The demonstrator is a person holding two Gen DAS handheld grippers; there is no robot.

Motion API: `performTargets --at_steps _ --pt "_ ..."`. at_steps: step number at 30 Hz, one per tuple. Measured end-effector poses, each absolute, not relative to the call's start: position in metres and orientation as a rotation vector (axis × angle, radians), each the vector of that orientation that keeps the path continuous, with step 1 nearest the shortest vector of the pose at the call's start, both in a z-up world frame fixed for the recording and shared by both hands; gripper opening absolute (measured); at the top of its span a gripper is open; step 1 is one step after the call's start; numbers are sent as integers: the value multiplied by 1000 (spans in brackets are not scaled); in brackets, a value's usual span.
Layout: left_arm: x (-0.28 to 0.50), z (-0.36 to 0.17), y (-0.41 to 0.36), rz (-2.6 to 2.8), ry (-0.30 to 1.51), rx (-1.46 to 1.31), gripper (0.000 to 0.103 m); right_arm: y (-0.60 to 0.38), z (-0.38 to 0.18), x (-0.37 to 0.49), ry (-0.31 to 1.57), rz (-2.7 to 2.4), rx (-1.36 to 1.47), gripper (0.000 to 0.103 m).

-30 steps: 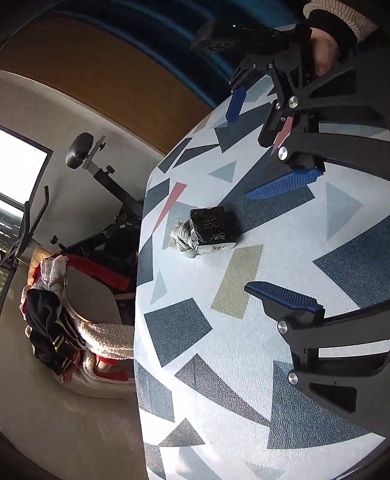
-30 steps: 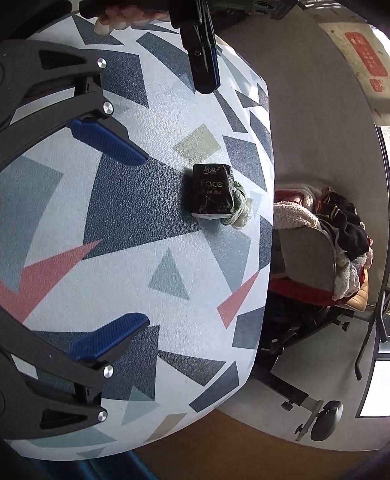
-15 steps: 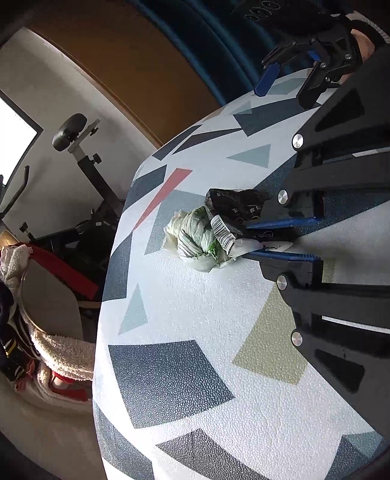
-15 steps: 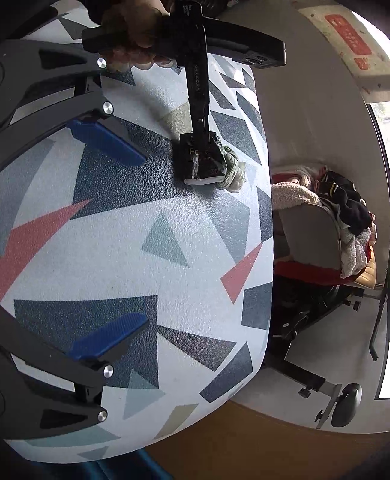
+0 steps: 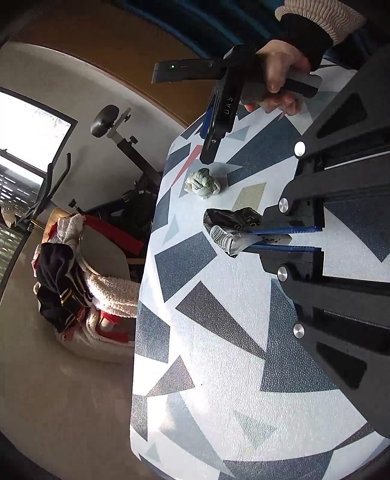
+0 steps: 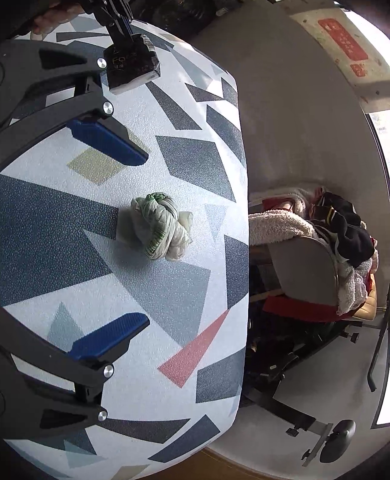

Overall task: Collect trash
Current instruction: 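Grasp the white-green cloth bundle with the right gripper while the left gripper holds the black item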

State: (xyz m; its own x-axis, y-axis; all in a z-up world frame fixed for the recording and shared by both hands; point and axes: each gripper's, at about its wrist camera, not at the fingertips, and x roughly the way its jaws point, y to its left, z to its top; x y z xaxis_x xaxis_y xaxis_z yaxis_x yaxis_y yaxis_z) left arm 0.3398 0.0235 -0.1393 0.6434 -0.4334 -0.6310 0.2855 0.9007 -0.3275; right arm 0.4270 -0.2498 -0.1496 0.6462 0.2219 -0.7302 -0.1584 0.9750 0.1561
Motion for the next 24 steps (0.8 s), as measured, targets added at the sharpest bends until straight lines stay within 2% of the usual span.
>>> performTargets --at_steps 5,6,7,9,16,24 --pt "322 -138 56 -373 761 -243 6 -227 -162 471 917 166 121 96" --pt "319 -138 60 -367 758 -244 6 -221 -167 477 949 149 98 92" --pt "316 -138 64 -363 755 -245 6 -216 -172 482 980 133 75 77" --pt "310 -136 70 -356 751 -244 6 -209 -179 487 1038 125 46 63" --pt "289 -125 73 -373 727 -256 6 -197 -157 445 963 200 -33 63" --pt "229 -106 41 -438 704 -202 6 -213 -118 358 884 292 -23 63"
